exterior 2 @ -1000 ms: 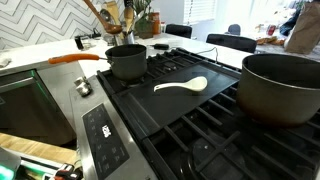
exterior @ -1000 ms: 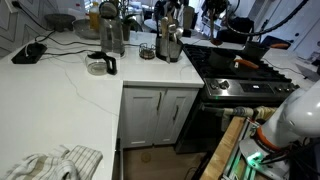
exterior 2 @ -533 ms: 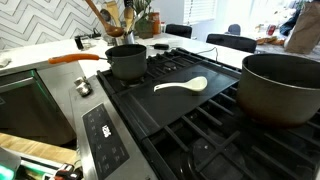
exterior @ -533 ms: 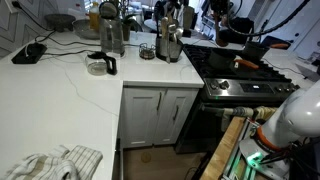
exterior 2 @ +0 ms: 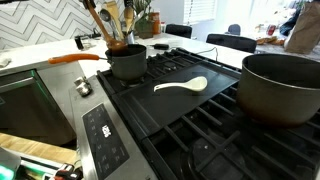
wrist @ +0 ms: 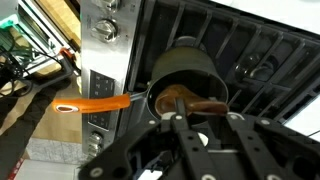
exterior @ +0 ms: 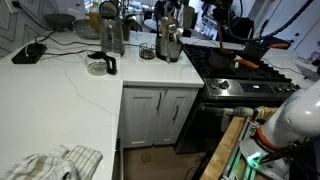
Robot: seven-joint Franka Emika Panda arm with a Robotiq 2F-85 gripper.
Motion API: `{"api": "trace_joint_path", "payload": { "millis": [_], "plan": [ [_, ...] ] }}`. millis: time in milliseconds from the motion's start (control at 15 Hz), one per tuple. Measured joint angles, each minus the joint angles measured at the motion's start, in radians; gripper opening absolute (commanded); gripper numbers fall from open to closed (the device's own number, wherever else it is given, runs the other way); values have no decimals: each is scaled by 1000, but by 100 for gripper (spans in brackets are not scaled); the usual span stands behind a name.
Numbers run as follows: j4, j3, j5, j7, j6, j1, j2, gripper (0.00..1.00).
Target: Put the wooden ladle in the pot on the left
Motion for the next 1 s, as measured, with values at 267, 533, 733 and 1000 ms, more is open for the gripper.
{"api": "trace_joint_path", "payload": {
  "millis": [267, 533, 733, 1000],
  "plan": [
    [-70, -25, 15, 0, 79, -16, -2, 7],
    [-133, -47, 22, -11, 162, -32, -9, 7],
    [-177, -64, 46, -34, 240, -45, -12, 7],
    [-226, -84, 90, -79, 312, -61, -14, 7]
  ]
}}
